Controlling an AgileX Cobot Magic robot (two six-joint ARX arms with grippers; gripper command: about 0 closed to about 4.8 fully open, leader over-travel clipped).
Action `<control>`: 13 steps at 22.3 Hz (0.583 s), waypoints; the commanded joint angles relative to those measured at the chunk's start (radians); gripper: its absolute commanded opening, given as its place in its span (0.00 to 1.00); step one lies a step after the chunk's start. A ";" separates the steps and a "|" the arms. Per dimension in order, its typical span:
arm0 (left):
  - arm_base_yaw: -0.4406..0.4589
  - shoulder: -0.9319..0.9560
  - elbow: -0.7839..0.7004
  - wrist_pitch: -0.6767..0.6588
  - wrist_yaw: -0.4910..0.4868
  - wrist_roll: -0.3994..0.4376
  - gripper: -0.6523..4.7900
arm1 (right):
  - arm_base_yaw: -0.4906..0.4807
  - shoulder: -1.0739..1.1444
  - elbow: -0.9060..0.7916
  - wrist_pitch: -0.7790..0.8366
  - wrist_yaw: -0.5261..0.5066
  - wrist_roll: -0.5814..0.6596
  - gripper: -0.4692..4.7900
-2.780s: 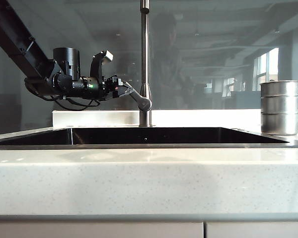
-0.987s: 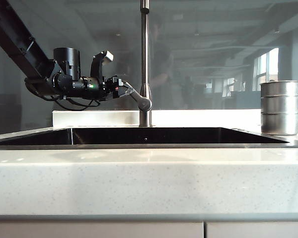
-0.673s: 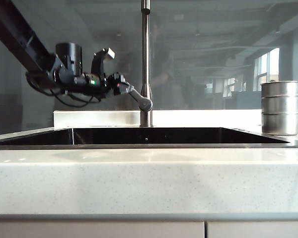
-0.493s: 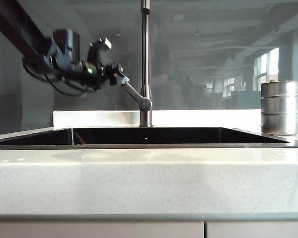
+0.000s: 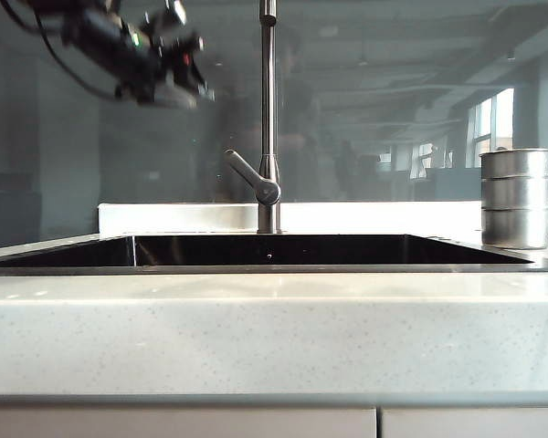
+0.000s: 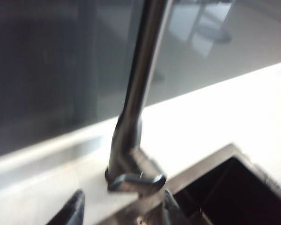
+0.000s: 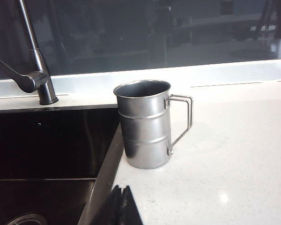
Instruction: Pick up the mug next to the sink, go to the faucet to get some water, pour the water into the sink, and finally put the mug back to its place.
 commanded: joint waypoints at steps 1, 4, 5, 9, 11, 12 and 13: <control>0.000 -0.077 0.003 0.020 -0.022 0.014 0.50 | 0.001 -0.002 -0.003 0.016 0.001 -0.003 0.08; 0.000 -0.213 0.003 0.027 -0.020 0.013 0.50 | 0.001 -0.002 -0.003 0.016 0.001 -0.003 0.08; 0.000 -0.248 0.003 0.028 -0.015 0.008 0.50 | 0.001 -0.002 -0.003 0.016 0.001 -0.003 0.08; 0.000 -0.369 0.003 0.026 -0.095 0.014 0.12 | 0.001 -0.002 -0.003 0.016 0.001 -0.003 0.08; 0.001 -0.436 0.003 0.001 -0.204 0.015 0.11 | 0.001 -0.002 -0.003 0.016 0.001 -0.003 0.08; 0.001 -0.473 0.003 -0.026 -0.277 0.019 0.11 | 0.001 -0.002 -0.003 0.016 0.001 -0.003 0.08; 0.001 -0.535 0.003 -0.098 -0.402 0.034 0.11 | 0.001 -0.002 -0.003 0.016 0.001 -0.003 0.08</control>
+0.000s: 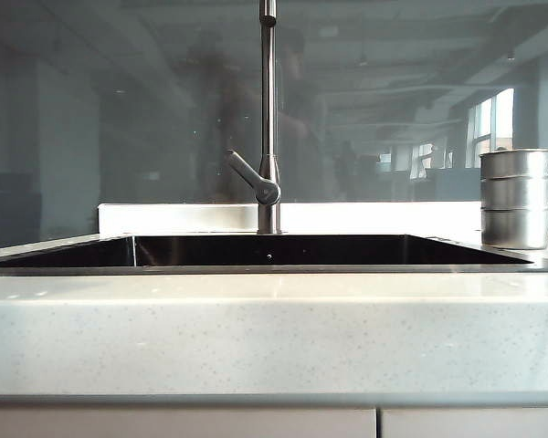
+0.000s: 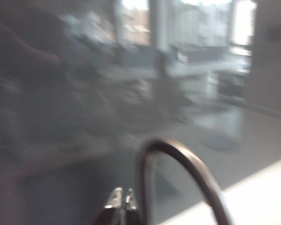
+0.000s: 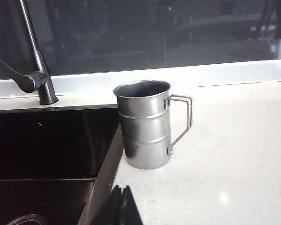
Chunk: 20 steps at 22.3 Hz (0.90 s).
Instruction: Pick up the mug next to the sink, go to the faucet to get some water, pour the water into the sink, and finally put the mug back to its place.
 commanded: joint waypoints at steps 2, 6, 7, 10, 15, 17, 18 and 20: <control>0.001 -0.206 0.003 -0.267 -0.389 0.026 0.11 | 0.001 -0.002 -0.003 0.016 0.001 -0.003 0.08; 0.016 -0.351 -0.013 -0.513 -0.454 0.042 0.11 | 0.001 -0.002 -0.003 0.016 0.001 -0.003 0.08; 0.026 -0.385 -0.032 -0.544 -0.459 0.045 0.11 | 0.001 -0.002 -0.003 0.016 0.001 -0.003 0.08; 0.071 -0.503 -0.152 -0.565 -0.464 0.044 0.11 | 0.001 -0.002 -0.003 0.015 0.001 -0.003 0.08; 0.153 -0.667 -0.412 -0.530 -0.457 -0.005 0.11 | 0.002 -0.002 -0.003 0.015 0.001 -0.003 0.08; 0.202 -0.756 -0.600 -0.418 -0.452 -0.027 0.11 | 0.001 -0.002 -0.003 0.015 0.001 -0.003 0.08; 0.235 -0.830 -0.760 -0.294 -0.417 -0.026 0.11 | 0.002 -0.002 -0.003 0.015 0.001 -0.003 0.08; 0.272 -0.947 -0.989 -0.106 -0.352 -0.023 0.11 | 0.002 -0.002 -0.003 0.014 0.001 -0.003 0.08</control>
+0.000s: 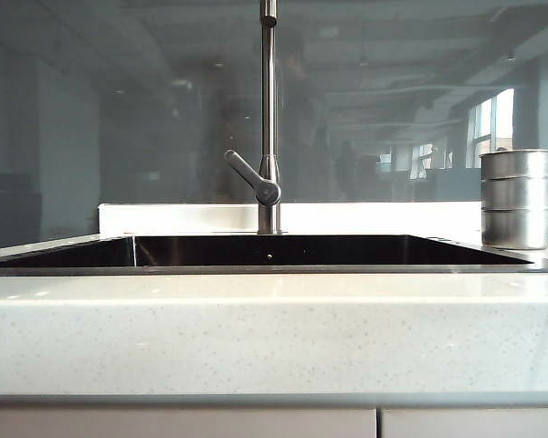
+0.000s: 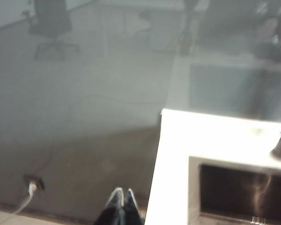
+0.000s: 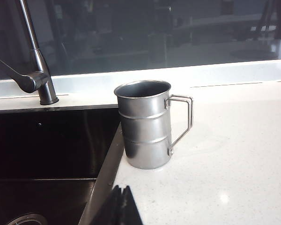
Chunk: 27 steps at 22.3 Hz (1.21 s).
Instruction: Pick up the mug next to the sink, go to the faucet to get some water, pour the water into the sink, and finally put the mug back to its place.
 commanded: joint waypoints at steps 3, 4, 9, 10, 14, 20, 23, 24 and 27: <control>0.056 -0.272 -0.486 0.458 0.106 0.000 0.11 | 0.001 -0.002 -0.003 0.014 0.001 -0.003 0.08; 0.056 -0.332 -0.586 0.533 0.108 0.000 0.11 | 0.001 -0.002 -0.003 0.014 0.001 -0.003 0.08; 0.056 -0.536 -0.861 0.664 0.108 -0.002 0.11 | 0.001 -0.002 -0.003 0.013 0.001 -0.003 0.08; 0.056 -0.584 -0.907 0.665 0.108 -0.004 0.11 | 0.001 -0.002 -0.003 0.013 0.001 -0.003 0.08; 0.056 -0.710 -1.011 0.663 0.126 0.000 0.11 | 0.001 -0.002 -0.003 0.013 0.001 -0.003 0.08; 0.006 -0.734 -1.086 0.663 0.124 0.004 0.11 | 0.001 -0.002 -0.003 0.008 0.001 -0.003 0.08; -0.015 -0.734 -1.104 0.658 0.124 0.004 0.11 | 0.001 -0.002 -0.003 0.007 0.001 -0.003 0.08; -0.022 -0.734 -1.104 0.647 0.124 0.004 0.11 | 0.001 -0.002 -0.003 0.006 0.001 -0.003 0.08; -0.032 -0.734 -1.104 0.647 0.124 0.006 0.11 | 0.001 -0.002 -0.003 0.006 0.001 -0.003 0.08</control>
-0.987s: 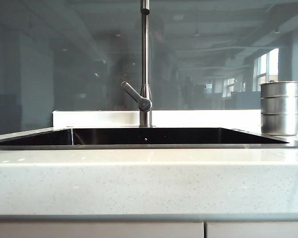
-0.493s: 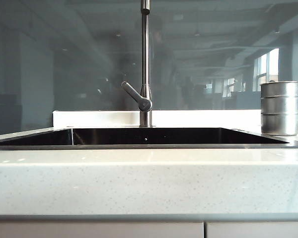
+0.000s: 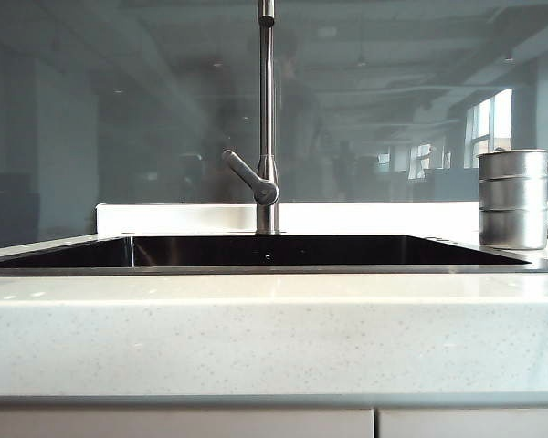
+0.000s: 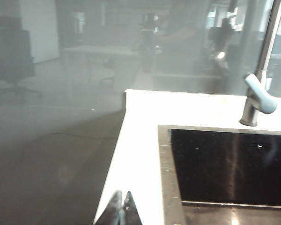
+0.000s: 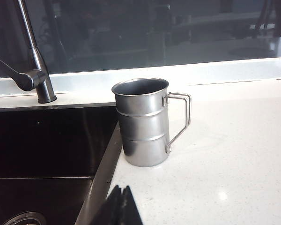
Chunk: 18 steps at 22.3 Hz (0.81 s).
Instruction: Pick up the mug next to the sink, go to the faucet to get some water, pour the water into the sink, and finally put the mug back to its place.
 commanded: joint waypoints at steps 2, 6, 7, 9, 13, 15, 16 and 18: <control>-0.015 0.001 0.003 0.013 0.001 0.031 0.11 | 0.001 -0.002 -0.003 0.014 0.001 -0.003 0.08; -0.020 0.001 0.003 0.009 0.004 0.046 0.11 | 0.001 -0.002 -0.003 0.014 0.001 -0.003 0.08; -0.021 0.001 0.003 0.008 0.004 0.047 0.11 | 0.001 -0.002 -0.003 0.014 0.001 -0.003 0.08; -0.021 0.001 0.003 0.008 0.003 0.043 0.11 | 0.001 -0.002 -0.003 0.014 0.001 -0.003 0.08; -0.033 0.001 0.003 0.004 0.003 0.042 0.11 | 0.001 -0.002 -0.003 0.014 0.001 -0.003 0.08; -0.033 0.001 0.003 0.005 0.004 0.041 0.11 | 0.001 -0.002 -0.003 0.014 0.001 -0.003 0.08; -0.032 0.001 0.003 0.005 0.004 0.041 0.11 | 0.001 -0.002 -0.003 0.014 0.001 -0.003 0.08; -0.031 0.001 0.003 0.005 0.004 0.041 0.11 | 0.001 -0.002 -0.003 0.014 0.001 -0.003 0.08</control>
